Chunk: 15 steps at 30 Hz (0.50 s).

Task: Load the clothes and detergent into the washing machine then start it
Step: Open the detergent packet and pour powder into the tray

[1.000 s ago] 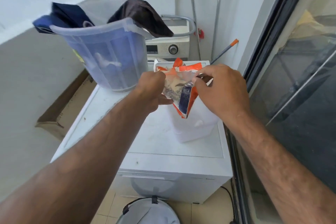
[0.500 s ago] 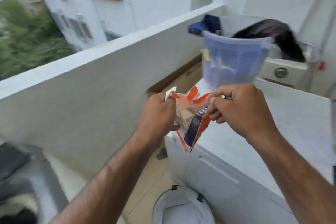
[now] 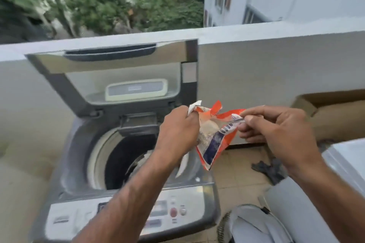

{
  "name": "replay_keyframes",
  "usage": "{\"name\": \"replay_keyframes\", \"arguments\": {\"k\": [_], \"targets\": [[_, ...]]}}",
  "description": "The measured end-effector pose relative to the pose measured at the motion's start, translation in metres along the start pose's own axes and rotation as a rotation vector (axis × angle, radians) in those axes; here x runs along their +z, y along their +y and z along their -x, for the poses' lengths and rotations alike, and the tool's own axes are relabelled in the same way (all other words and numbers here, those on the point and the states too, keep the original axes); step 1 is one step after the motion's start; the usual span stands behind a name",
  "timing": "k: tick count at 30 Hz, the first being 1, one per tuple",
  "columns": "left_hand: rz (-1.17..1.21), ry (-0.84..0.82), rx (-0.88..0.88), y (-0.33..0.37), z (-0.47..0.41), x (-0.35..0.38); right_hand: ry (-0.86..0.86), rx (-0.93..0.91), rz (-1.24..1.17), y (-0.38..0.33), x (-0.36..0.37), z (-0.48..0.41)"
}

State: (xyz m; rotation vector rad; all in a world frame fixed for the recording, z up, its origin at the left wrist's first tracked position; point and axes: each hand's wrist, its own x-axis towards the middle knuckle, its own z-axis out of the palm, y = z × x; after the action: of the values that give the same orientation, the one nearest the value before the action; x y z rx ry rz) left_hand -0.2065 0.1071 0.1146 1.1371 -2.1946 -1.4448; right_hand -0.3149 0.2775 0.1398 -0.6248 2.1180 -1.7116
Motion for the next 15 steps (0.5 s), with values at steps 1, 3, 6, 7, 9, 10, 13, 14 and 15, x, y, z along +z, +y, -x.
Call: {"name": "replay_keyframes", "arguments": {"k": [1,3,6,7,9,10,13,14,15], "targets": [[0.002,0.021,-0.02,-0.014,-0.006,-0.018,-0.026,0.003,-0.007,0.0,0.023,-0.003],[-0.001,0.04,-0.064,-0.043,-0.016,-0.053,-0.065,0.042,-0.033,0.001,0.068,-0.008],[0.021,0.06,-0.115,-0.08,-0.027,-0.095,-0.112,0.098,-0.055,0.001,0.124,-0.011],[0.022,0.07,-0.128,-0.093,-0.03,-0.109,-0.137,0.097,-0.046,0.002,0.143,-0.011],[0.018,0.09,-0.149,-0.111,-0.033,-0.132,-0.168,0.079,-0.02,0.003,0.172,-0.008],[0.017,0.104,-0.163,-0.122,-0.035,-0.142,-0.177,0.071,-0.002,0.004,0.186,-0.006],[-0.01,0.128,-0.182,-0.151,-0.038,-0.166,-0.196,0.108,0.011,0.01,0.223,-0.001],[-0.004,0.133,-0.19,-0.156,-0.039,-0.171,-0.201,0.139,0.005,0.012,0.232,-0.001],[0.001,0.141,-0.201,-0.164,-0.04,-0.176,-0.208,0.17,0.005,0.013,0.241,-0.001]]}}
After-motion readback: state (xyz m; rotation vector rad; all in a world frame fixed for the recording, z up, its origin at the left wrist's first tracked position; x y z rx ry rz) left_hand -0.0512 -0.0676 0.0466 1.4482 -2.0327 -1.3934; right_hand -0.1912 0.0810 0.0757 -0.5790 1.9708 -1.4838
